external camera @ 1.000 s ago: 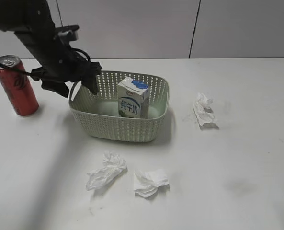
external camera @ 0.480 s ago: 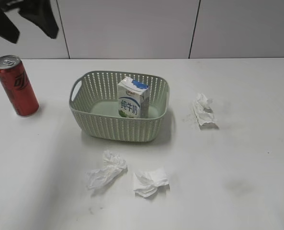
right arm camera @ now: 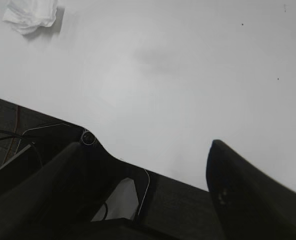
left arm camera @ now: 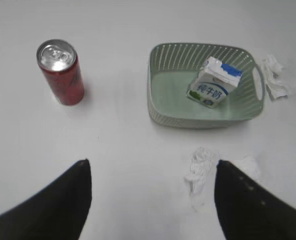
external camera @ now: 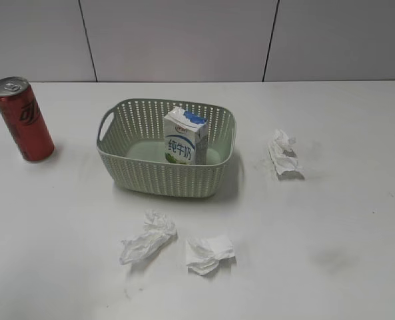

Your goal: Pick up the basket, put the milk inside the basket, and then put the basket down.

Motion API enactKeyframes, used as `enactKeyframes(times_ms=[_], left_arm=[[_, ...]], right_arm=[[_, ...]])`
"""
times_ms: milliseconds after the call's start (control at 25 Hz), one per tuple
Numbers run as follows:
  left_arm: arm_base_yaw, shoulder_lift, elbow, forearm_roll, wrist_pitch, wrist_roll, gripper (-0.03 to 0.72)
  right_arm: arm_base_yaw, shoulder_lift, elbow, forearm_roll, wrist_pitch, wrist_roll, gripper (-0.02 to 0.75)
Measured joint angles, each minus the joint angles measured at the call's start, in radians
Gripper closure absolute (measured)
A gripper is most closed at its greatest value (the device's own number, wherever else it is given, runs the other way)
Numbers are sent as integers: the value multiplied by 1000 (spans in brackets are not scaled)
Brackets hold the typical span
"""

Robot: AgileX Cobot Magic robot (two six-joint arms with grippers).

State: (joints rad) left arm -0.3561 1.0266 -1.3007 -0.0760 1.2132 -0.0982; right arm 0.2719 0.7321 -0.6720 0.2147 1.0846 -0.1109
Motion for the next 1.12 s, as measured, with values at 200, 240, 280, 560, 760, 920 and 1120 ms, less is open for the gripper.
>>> enactKeyframes(times_ms=[200, 240, 280, 560, 760, 920, 1120], left_arm=[[0, -329, 272, 20, 7, 1, 106], [0, -388, 329, 25, 10, 1, 106], [0, -458, 382, 32, 10, 1, 106], [-1, -855, 649, 61, 12, 4, 111], [-2, -1017, 735, 76, 17, 16, 114], [-2, -1032, 739, 76, 16, 27, 126], [-2, -1032, 748, 76, -32, 58, 133]], right_arm=[[0, -245, 113, -7, 45, 3, 164], [0, -304, 127, -8, 48, 3, 164], [0, -363, 142, -9, 49, 3, 164], [1, -707, 203, -13, 35, 3, 164], [1, -736, 208, -23, 4, 3, 164], [1, -730, 220, -29, -55, 3, 164], [1, -729, 257, -30, -122, 3, 165]])
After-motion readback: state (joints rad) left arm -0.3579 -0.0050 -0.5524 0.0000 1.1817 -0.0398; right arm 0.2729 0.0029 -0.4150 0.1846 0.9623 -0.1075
